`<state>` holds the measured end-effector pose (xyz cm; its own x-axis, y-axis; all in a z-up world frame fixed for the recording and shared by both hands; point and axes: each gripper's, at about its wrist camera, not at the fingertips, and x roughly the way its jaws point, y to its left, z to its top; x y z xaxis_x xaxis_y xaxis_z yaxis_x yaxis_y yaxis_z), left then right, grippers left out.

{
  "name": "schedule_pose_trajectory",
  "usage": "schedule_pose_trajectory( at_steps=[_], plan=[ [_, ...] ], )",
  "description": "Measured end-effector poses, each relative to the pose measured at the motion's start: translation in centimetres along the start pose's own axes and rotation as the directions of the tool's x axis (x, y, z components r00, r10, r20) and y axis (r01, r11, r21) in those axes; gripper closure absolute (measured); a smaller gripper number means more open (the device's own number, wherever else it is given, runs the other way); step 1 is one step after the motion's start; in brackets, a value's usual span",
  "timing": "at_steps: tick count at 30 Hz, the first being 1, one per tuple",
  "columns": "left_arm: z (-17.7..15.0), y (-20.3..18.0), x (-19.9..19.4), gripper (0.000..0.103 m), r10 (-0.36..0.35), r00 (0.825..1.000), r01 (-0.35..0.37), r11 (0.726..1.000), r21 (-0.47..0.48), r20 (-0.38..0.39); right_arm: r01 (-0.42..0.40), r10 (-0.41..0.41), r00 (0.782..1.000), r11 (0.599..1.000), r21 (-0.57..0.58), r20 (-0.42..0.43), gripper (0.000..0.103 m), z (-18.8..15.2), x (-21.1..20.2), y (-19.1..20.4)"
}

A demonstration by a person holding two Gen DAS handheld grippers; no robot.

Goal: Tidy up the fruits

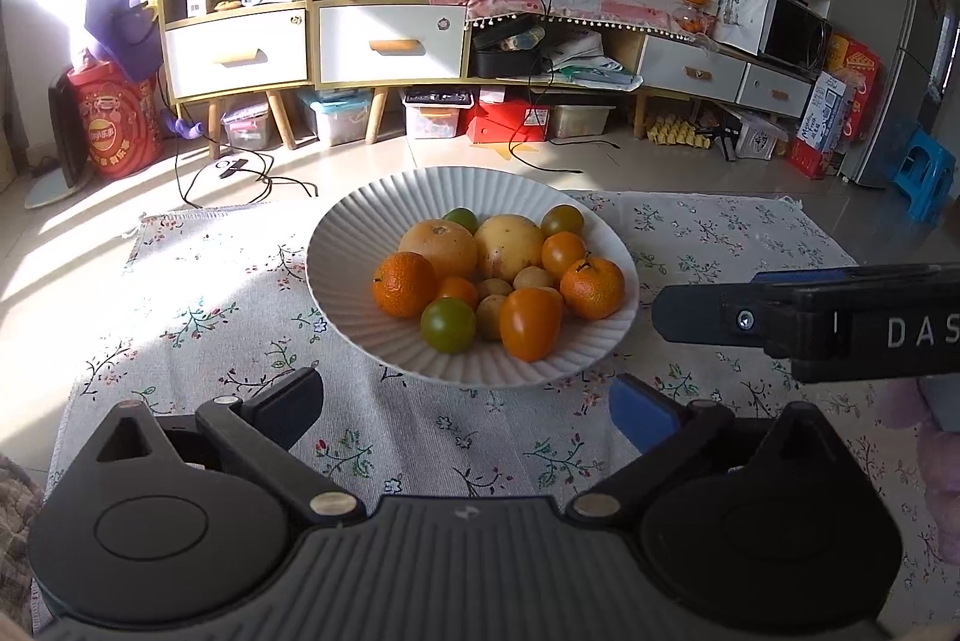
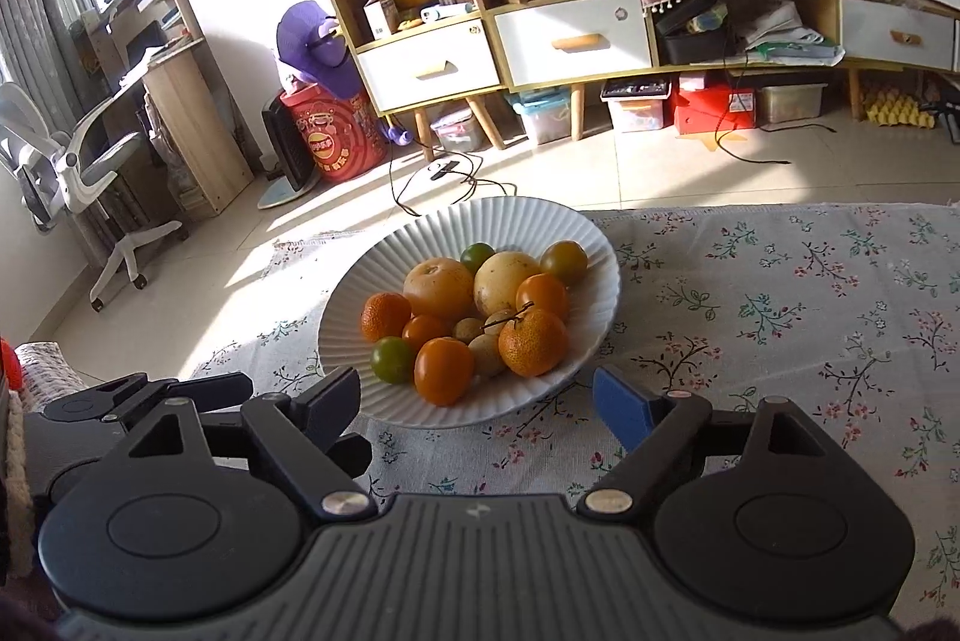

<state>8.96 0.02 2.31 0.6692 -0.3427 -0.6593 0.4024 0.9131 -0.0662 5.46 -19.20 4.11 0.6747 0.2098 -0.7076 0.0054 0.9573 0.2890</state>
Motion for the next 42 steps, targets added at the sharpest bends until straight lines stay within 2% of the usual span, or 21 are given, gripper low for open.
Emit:
schedule_pose_trajectory(
  at_steps=[5, 12, 16, 21, 26, 34, 39, 42],
  plan=[
    [-0.6, -0.6, -1.5, 0.010, 0.047, 0.998, -0.048, 0.999, -0.024, -0.044, 0.081, -0.081, 0.997, 0.995, -0.067, -0.001, 0.009, -1.0, -1.3, 0.8],
    [-1.6, -0.7, -3.2, 0.010, 0.102, 0.991, -0.108, 0.992, -0.058, -0.091, 0.152, -0.152, 0.988, 0.988, -0.031, 0.000, 0.004, -1.9, -2.6, 0.7],
    [-1.9, -0.8, -4.0, 0.010, 0.109, 0.986, -0.121, 0.988, -0.096, -0.126, 0.216, -0.216, 0.976, 0.976, -0.011, -0.015, 0.002, -2.6, -2.9, 0.8],
    [-2.5, -1.4, -4.6, 0.010, 0.144, 0.983, -0.154, 0.985, -0.080, -0.115, 0.259, -0.260, 0.965, 0.965, -0.033, -0.027, 0.000, -3.4, -2.7, 1.5],
    [-3.4, -1.2, -4.4, 0.010, 0.209, 0.971, -0.216, 0.975, -0.055, -0.112, 0.260, -0.261, 0.963, 0.965, -0.014, -0.071, 0.000, -4.4, -2.0, 1.7],
    [-4.3, 0.9, -3.5, 0.010, 0.254, 0.954, -0.271, 0.958, -0.093, -0.161, 0.289, -0.292, 0.950, 0.956, -0.043, -0.112, 0.000, -5.3, -0.8, 2.0],
    [-4.0, 1.1, -3.4, 0.010, 0.272, 0.948, -0.291, 0.951, -0.104, -0.164, 0.315, -0.318, 0.942, 0.948, -0.045, -0.104, 0.000, -5.3, -1.0, 1.8],
    [-4.0, 0.7, -3.6, 0.010, 0.266, 0.952, -0.283, 0.953, -0.105, -0.155, 0.315, -0.319, 0.941, 0.948, -0.052, -0.115, 0.000, -5.6, -0.9, 1.6]
  ],
)
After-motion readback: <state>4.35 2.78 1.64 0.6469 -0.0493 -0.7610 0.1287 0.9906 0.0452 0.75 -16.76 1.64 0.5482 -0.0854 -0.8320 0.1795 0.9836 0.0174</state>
